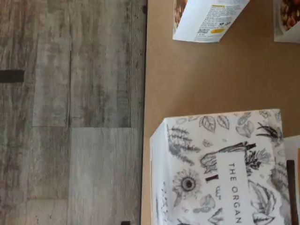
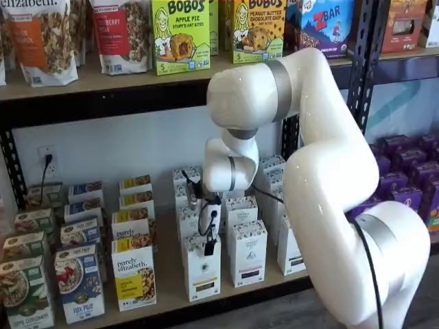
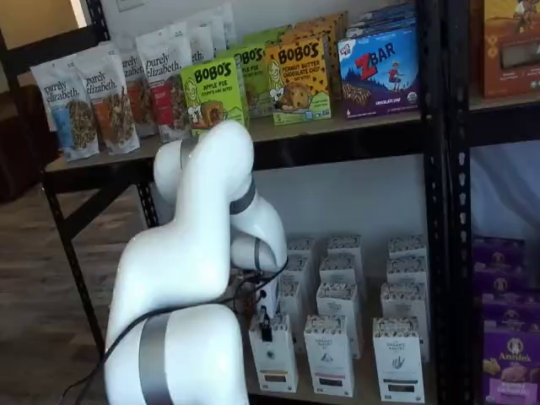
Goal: Pick up the white box with a yellow strip in the middle, on the bottom shelf, the fourth box from the left
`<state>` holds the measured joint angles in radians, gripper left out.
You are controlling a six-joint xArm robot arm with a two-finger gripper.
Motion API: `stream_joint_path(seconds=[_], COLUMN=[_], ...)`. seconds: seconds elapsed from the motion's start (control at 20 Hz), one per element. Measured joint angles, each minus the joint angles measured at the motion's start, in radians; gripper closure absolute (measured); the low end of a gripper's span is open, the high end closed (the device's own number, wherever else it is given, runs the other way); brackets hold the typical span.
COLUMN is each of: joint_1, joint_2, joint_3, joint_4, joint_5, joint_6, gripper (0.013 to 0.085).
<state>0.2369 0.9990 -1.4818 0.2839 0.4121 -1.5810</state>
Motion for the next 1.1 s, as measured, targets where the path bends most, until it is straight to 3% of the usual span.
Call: stream_joint_path(seconds=[0.5,1.1], joint_1=[-0.001,0.004], joint_2=[0.054,0.112], joint_3=[-0.066,-0.115], joint_4=[-0.053,-0.15], joint_5=[0.027,0.022], joint_6=[0.049,0.138], gripper=[0.013,0.013])
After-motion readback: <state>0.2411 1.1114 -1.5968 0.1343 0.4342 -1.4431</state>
